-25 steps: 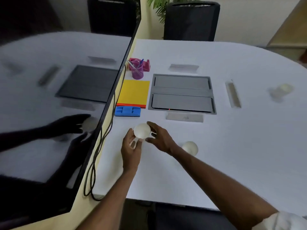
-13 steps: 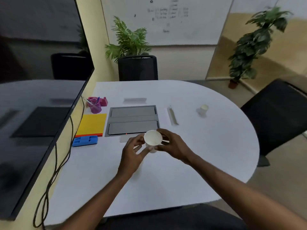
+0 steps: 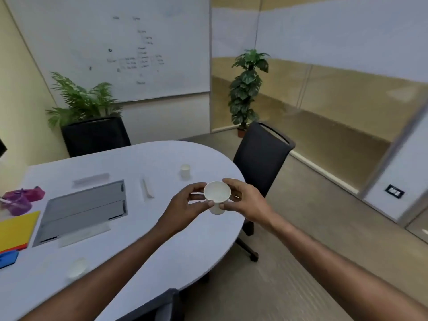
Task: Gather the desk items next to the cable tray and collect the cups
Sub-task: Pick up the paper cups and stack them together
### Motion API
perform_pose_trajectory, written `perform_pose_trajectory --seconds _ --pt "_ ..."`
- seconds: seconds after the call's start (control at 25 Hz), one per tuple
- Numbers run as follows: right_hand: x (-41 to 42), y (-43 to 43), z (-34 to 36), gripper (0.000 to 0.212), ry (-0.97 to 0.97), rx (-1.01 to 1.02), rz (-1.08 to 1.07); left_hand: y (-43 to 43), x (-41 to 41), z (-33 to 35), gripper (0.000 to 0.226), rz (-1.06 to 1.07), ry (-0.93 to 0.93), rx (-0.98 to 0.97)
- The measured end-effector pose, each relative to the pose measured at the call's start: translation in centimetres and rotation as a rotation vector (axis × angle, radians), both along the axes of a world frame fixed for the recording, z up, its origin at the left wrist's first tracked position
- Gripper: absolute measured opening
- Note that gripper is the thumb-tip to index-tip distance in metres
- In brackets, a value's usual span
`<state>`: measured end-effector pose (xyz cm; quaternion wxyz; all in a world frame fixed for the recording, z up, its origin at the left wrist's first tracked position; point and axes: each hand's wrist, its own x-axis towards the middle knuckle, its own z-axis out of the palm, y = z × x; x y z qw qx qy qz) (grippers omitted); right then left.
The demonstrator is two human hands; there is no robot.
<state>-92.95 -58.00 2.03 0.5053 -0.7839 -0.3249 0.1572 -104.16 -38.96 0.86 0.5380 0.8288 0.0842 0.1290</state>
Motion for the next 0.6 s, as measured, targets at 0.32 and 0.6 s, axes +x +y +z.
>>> perform_pose_trajectory --seconds 0.32,0.6 --pt "6.7 -16.4 -3.4 0.07 0.265 0.197 -0.363 -15.5 14.2 -3.6 0.055 -0.351 0.016 -0.1" --pt "17.7 -25.8 -6.9 0.082 0.352 0.228 -0.623 -25.7 28.9 -7.8 0.064 -0.518 0.071 -0.257"
